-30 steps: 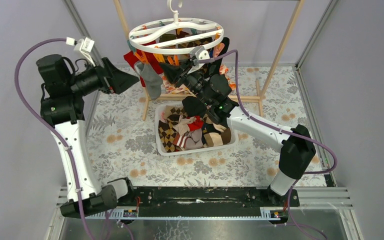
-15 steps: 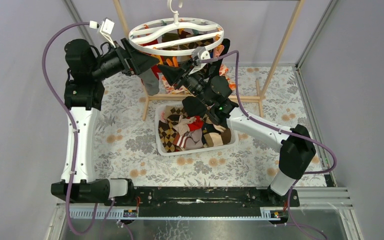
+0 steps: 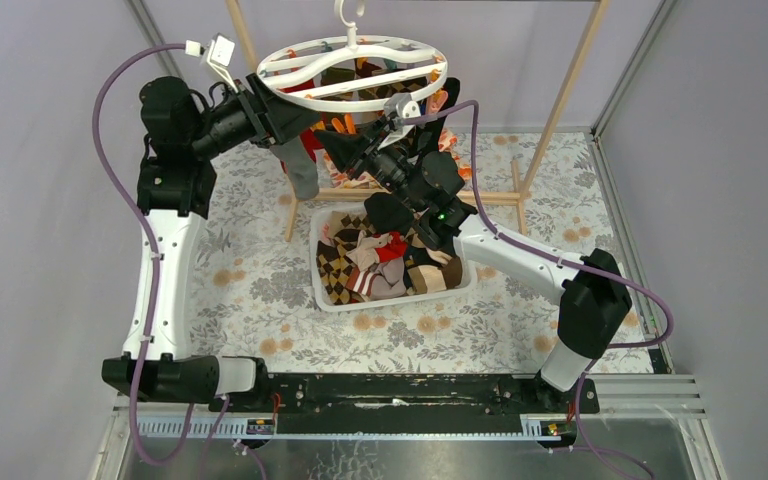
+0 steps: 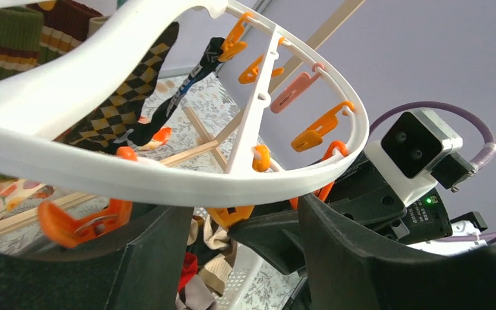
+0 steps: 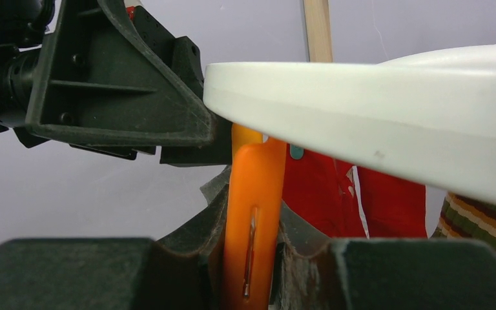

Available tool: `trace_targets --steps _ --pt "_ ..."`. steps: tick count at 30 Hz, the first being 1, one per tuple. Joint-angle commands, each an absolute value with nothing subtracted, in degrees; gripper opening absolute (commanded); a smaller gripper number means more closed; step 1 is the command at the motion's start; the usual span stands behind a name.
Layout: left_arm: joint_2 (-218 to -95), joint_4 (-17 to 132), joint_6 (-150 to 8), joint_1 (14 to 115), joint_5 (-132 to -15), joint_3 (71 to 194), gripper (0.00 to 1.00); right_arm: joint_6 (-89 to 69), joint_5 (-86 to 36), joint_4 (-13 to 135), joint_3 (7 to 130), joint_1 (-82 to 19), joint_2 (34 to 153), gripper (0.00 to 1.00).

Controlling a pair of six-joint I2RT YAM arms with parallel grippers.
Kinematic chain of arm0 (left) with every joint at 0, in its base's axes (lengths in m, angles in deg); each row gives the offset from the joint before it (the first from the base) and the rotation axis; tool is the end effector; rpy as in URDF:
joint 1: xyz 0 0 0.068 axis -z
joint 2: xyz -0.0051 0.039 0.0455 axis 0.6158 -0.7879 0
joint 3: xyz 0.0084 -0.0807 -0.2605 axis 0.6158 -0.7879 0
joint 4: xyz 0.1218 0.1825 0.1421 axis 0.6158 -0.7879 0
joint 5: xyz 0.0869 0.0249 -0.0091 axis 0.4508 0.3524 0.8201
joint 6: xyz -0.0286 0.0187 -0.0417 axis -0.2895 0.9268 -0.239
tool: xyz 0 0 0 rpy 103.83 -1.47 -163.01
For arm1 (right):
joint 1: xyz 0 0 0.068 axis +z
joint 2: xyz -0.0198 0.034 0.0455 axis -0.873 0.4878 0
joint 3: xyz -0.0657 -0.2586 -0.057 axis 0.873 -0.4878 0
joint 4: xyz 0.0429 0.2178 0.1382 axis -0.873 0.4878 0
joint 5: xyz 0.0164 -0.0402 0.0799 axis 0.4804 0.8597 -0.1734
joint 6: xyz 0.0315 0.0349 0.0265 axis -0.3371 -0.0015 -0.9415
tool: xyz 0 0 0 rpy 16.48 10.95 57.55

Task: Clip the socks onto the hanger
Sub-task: Open the clamp at the hanger.

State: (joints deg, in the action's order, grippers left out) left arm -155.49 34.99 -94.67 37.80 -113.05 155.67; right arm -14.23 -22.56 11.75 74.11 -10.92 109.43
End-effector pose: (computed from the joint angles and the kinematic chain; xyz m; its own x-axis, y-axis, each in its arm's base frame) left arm 0.2570 -0.0254 0.5116 -0.4249 -0.3923 -0.8158 0.6030 0.5494 -0.5783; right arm 0.2526 0.3050 0.4258 0.1905 0.5179 -0.8339 -0.8645 0.4910 0.1074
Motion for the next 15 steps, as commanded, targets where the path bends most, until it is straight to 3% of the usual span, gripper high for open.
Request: trace_targets --steps 1,8,10,12,15 --pt "-156.8 38.4 -95.4 39.7 -112.2 155.5 0.66 -14.9 -24.1 7.9 74.4 -10.5 107.0 0.18" --pt "-157.3 38.4 -95.5 40.8 -110.6 155.9 0.63 -15.1 -24.9 8.3 74.7 -10.4 106.8 0.18" --pt "-157.4 38.4 -95.4 40.8 -110.0 156.1 0.53 -15.0 -25.0 8.9 74.7 -10.4 106.7 0.21" --pt "-157.1 38.4 -94.9 40.8 -108.5 156.0 0.32 -14.7 -24.8 9.9 74.4 -10.4 106.3 0.28" --pt "-157.0 37.7 -94.2 40.8 -107.2 156.0 0.16 -14.4 -23.5 12.7 72.4 -10.4 104.4 0.55"
